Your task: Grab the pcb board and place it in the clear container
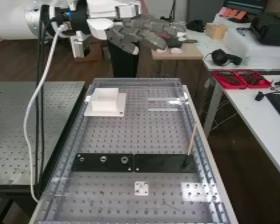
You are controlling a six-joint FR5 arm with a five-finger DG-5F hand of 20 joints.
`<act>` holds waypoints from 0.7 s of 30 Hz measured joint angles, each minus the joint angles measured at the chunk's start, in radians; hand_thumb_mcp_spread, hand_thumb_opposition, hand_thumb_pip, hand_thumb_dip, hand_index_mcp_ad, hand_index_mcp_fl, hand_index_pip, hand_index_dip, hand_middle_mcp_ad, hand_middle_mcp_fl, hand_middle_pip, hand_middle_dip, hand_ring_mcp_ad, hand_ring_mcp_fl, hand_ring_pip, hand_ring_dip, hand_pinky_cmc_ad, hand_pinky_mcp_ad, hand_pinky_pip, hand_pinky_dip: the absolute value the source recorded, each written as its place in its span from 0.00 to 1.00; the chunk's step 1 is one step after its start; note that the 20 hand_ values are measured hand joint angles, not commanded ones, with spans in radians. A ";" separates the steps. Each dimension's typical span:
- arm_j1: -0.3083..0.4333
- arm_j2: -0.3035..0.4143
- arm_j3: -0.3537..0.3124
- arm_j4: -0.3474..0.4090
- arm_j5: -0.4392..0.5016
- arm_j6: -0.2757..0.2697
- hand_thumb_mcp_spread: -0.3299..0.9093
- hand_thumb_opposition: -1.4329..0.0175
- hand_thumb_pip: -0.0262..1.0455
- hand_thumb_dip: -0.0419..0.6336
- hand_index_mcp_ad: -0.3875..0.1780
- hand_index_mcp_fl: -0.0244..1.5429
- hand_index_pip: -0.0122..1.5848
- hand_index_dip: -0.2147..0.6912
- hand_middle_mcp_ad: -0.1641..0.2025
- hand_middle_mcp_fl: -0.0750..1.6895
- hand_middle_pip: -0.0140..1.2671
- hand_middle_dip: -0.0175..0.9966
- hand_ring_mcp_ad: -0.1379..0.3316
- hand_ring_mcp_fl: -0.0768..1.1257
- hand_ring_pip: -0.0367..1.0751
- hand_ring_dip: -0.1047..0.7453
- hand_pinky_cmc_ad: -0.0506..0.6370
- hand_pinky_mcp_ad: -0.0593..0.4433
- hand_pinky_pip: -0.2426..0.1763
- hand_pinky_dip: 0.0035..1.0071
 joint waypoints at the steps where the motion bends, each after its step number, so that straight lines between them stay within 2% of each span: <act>1: 0.000 0.000 0.001 -0.001 0.000 0.000 0.55 0.42 0.43 0.41 0.53 0.23 0.06 0.52 0.63 0.16 0.12 0.19 0.66 0.09 0.14 0.20 0.60 0.70 0.43 0.43; 21: -0.008 0.013 0.013 -0.024 -0.027 0.028 0.55 0.43 0.38 0.34 0.53 0.23 0.06 0.52 0.63 0.16 0.12 0.18 0.66 0.09 0.14 0.20 0.62 0.71 0.43 0.44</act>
